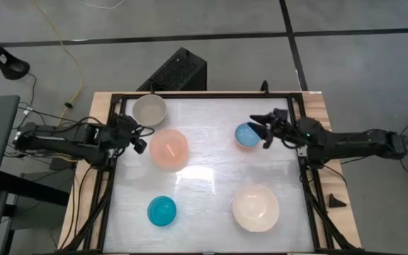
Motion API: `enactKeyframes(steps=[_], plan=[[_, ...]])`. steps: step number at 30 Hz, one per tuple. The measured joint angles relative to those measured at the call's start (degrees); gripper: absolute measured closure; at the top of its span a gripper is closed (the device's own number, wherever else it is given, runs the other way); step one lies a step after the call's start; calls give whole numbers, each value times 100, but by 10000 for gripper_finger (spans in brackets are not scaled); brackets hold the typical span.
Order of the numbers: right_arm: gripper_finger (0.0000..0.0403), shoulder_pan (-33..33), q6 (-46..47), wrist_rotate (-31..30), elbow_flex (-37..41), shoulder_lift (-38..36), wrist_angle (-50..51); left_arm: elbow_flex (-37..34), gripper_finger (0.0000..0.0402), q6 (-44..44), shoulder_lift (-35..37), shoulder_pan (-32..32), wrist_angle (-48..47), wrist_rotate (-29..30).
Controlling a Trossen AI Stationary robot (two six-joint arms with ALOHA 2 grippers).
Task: Nest bowls inside each other
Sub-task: Stack the light orange bowl on top of the white bowl
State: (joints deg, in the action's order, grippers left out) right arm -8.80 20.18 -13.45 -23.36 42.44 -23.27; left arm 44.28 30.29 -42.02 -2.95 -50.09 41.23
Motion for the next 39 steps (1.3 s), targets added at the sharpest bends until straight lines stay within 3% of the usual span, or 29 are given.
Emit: enactKeyframes(steps=[7,13,23,31,39], plan=[[171,112,-12,147,-1880,2150,150,69,316,-682,270,716,-33,-163],[171,144,111,172,-3250,3703,542,69,254,-821,417,1158,-55,-591],[171,35,1246,-3,-5467,5972,3279,67,158,-1006,229,1341,-101,-899],[171,16,1479,218,-6832,7308,4144,67,146,-967,90,1339,-155,-894],[171,55,1430,308,-7409,7991,4285,67,146,-855,-75,1338,-158,-908]])
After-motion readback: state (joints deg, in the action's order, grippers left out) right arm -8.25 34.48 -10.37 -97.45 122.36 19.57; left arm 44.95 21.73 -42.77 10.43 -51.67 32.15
